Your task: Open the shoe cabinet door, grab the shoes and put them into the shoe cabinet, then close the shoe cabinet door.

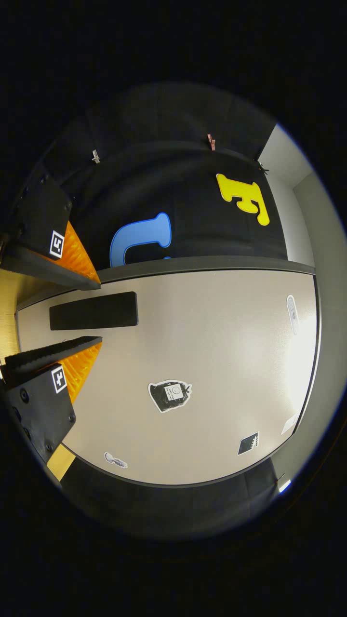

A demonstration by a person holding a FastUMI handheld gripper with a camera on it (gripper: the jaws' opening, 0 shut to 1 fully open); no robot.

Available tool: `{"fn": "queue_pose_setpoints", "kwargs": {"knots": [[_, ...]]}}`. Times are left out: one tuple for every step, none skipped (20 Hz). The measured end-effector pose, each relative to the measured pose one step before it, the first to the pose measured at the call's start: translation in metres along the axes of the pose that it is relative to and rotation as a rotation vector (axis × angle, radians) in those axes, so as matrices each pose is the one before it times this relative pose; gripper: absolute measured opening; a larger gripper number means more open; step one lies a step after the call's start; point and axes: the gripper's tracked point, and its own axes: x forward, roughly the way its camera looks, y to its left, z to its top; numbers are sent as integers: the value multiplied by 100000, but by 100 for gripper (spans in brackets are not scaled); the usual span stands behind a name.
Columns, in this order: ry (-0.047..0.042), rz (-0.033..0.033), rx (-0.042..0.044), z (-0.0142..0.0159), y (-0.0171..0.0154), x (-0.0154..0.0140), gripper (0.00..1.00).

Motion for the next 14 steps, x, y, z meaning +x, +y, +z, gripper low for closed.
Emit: {"fn": "queue_pose_setpoints", "kwargs": {"knots": [[127,-343,223,-88,-74,141,66],[198,-494,-74,-45,-39,145,66],[35,-247,-347,-57,23,146,65],[227,7,-709,-91,47,59,66],[461,-23,-580,-189,54,123,66],[284,-36,-274,-68,15,64,66],[201,-205,-92,-114,-3,116,66],[-210,-116,76,18,-12,114,66],[-524,-501,15,75,-95,157,66],[-332,173,331,67,31,141,66],[-84,-140,183,4,-21,135,66],[316,-101,77,-61,-56,87,66],[486,-400,-296,-191,-110,133,66],[379,-740,-457,-145,-204,144,66]]}}
